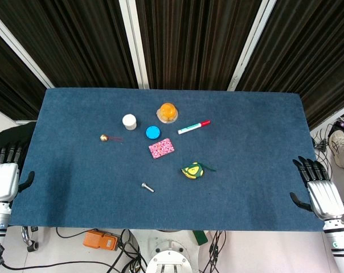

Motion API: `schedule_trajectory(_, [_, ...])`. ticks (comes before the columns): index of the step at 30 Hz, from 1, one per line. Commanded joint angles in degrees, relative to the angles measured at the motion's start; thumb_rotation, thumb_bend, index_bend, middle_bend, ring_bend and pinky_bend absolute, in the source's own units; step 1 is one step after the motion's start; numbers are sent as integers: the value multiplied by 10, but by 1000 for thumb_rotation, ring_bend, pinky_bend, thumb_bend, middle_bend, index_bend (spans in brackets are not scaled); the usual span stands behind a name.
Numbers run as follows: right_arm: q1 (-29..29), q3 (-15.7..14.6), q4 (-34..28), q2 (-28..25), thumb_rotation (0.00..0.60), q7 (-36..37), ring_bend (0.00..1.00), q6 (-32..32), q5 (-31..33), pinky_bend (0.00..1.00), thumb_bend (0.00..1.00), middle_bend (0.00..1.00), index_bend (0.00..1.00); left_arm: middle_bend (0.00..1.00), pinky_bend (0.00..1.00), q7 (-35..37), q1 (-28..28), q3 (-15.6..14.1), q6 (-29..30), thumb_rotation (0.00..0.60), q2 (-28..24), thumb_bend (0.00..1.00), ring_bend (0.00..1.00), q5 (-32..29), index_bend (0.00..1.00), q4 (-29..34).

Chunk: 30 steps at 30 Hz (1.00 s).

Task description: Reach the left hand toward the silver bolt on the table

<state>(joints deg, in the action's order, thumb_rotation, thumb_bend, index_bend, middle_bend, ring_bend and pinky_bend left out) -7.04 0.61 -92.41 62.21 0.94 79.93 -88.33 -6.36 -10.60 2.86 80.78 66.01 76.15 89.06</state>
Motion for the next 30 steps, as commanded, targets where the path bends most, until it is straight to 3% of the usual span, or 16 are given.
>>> schedule_trajectory(1, [0,0,0,0,600,0,67,0,0,78,464,76,35,67,100,-1,0,1,-1,600,0,321,0,1,78,0])
schedule_trajectory(10, [0,-1,-1,2,600,-4,67,1,-2,78,464,76,35,67,100,-12,-1,0,-14,600,4,321,0,8,78,16])
schedule_trajectory(16, [-1,0,-1,2,600,-6,67,-2,1,78,464,76,35,66,100,-20,-42,-30,-93,600,15,322,0,60,78,61])
schedule_trajectory(21, [-3,1,-2,3,600,-8,67,-6,3,78,464,76,37,66,100,-58,-90,-32,-152,600,31,321,0,92,140,109])
schedule_trajectory(30, [-5,0,0,0,600,-4,67,-10,3,78,464,76,38,66,100,-170,-146,-9,-216,600,76,321,0,46,238,162])
